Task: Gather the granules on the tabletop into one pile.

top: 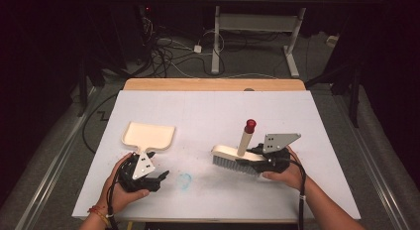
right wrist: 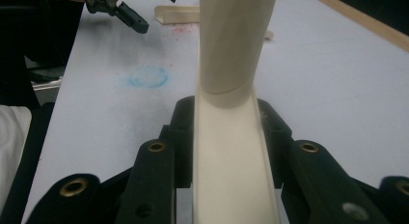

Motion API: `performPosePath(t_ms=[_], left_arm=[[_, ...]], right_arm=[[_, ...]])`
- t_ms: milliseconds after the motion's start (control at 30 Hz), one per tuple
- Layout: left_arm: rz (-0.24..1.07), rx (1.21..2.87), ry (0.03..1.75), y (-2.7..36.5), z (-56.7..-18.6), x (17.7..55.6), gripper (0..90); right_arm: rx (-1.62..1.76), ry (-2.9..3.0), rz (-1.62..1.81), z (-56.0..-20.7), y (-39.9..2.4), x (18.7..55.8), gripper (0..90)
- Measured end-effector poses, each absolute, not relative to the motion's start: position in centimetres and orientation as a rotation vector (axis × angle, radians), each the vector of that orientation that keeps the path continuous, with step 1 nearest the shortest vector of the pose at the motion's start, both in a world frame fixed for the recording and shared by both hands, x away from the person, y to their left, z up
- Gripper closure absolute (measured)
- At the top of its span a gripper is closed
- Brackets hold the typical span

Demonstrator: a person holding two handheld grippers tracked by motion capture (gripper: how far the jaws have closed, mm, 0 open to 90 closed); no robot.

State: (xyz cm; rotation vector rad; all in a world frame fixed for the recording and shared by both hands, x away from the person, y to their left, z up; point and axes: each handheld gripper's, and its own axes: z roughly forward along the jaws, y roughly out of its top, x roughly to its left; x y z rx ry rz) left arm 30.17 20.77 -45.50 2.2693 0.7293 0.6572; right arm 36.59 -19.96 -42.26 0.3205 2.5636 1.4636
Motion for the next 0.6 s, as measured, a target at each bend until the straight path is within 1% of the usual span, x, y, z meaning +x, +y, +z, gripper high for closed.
performPosePath(t_ms=[167, 333, 600], left_arm=[[0.668, 2.264, 0.732, 20.9, -45.4, 30.1, 23.6], [0.676, 2.261, 0.734, 21.0, -45.3, 30.0, 23.6], [0.681, 2.263, 0.73, 20.9, -45.3, 30.0, 23.6]], right_arm=[[0.389, 2.528, 1.377, -40.6, -20.7, 35.4, 67.1], [0.465, 2.508, 1.352, -39.2, -22.5, 34.1, 67.0], [0.533, 2.504, 1.278, -39.0, -25.7, 32.1, 67.0]])
